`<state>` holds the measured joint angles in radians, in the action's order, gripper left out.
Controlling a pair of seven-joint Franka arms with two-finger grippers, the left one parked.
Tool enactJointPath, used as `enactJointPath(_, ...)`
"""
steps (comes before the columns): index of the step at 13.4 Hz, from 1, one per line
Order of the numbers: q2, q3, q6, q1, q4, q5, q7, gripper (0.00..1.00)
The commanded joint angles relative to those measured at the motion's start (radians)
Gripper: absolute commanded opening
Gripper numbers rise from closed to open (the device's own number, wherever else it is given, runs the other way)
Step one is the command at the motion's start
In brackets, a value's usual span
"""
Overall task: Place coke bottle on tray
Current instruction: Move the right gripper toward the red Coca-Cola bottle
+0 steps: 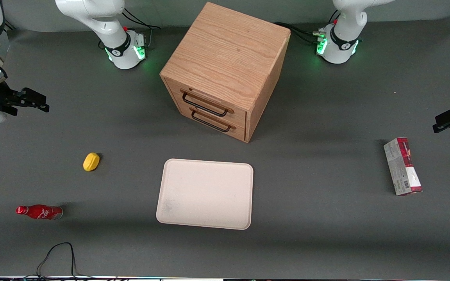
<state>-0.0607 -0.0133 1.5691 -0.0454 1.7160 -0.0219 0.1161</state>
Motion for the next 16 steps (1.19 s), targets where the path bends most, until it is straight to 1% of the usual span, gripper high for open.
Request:
enactJointPath(1, 0.008, -0.034, -0.018, -0.028, -0.015, 0.019, -0.009, 1.00)
enactJointPath(6, 0.012, -0.039, -0.026, -0.022, -0.029, 0.017, -0.010, 1.00)
enactJointPath(10, 0.033, -0.031, -0.089, -0.034, -0.065, 0.013, -0.010, 1.00)
enactJointPath(14, 0.036, -0.031, -0.090, -0.033, -0.076, 0.010, -0.012, 1.00)
enactJointPath(16, 0.067, -0.031, -0.092, -0.034, -0.116, 0.008, -0.012, 1.00)
